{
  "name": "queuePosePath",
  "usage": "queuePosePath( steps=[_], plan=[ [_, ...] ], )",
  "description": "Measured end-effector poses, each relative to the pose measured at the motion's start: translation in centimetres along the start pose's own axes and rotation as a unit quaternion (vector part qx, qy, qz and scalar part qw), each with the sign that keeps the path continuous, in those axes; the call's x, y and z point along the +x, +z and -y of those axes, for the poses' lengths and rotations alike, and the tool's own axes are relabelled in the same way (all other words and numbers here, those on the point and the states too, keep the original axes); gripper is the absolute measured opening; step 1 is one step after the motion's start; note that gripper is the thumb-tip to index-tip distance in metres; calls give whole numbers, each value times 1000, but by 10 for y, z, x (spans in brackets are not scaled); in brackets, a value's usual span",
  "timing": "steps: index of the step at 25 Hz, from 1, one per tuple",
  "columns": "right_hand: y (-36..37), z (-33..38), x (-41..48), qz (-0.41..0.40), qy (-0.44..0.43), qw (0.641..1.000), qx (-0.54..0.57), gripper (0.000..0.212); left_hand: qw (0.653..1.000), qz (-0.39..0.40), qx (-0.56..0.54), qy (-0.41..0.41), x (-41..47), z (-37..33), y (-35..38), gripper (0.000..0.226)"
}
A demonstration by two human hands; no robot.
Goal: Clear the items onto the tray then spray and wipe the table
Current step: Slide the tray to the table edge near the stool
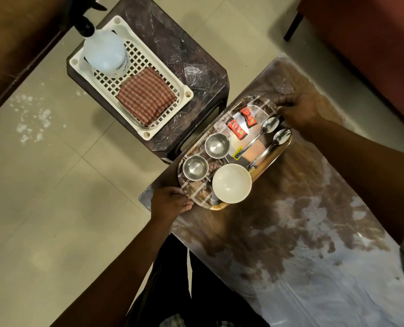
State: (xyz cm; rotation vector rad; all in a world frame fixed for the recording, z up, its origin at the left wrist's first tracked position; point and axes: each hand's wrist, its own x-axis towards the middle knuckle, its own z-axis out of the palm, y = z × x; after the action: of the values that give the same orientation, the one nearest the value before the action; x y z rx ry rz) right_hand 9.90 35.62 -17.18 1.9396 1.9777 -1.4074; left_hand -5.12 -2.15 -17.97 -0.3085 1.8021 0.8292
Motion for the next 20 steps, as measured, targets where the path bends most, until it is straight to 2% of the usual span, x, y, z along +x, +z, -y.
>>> queuePosePath(
  steps=[1, 4, 9, 11, 14, 16, 20],
  plan=[
    [-1, 2, -7, 3, -6, 1000, 4, 25, 1000, 5, 2, -2, -3, -1, -2, 5],
    [-3, 5, -48, -7, -41, 999, 16, 26, 998, 11, 53, 16, -33, -7, -19, 19],
    [15, -11, -227, -46, -118, 990, 58, 24, 984, 27, 147, 99, -132, -37, -98, 26],
    [31, -29, -302, -25, -63, 993, 99, 23, 980, 21, 156, 119, -157, -44, -134, 24],
    [56, -30, -378, 10, 22, 990, 141, 31, 980, -2, 141, 140, -179, -68, -185, 7],
    [77, -13, -400, 9, 32, 990, 134, 29, 980, 6, 119, 162, -181, -92, -213, 10],
    [124, 64, -413, -29, 14, 988, 148, 24, 971, 50, 101, 209, -169, -149, -255, 11]
  ],
)
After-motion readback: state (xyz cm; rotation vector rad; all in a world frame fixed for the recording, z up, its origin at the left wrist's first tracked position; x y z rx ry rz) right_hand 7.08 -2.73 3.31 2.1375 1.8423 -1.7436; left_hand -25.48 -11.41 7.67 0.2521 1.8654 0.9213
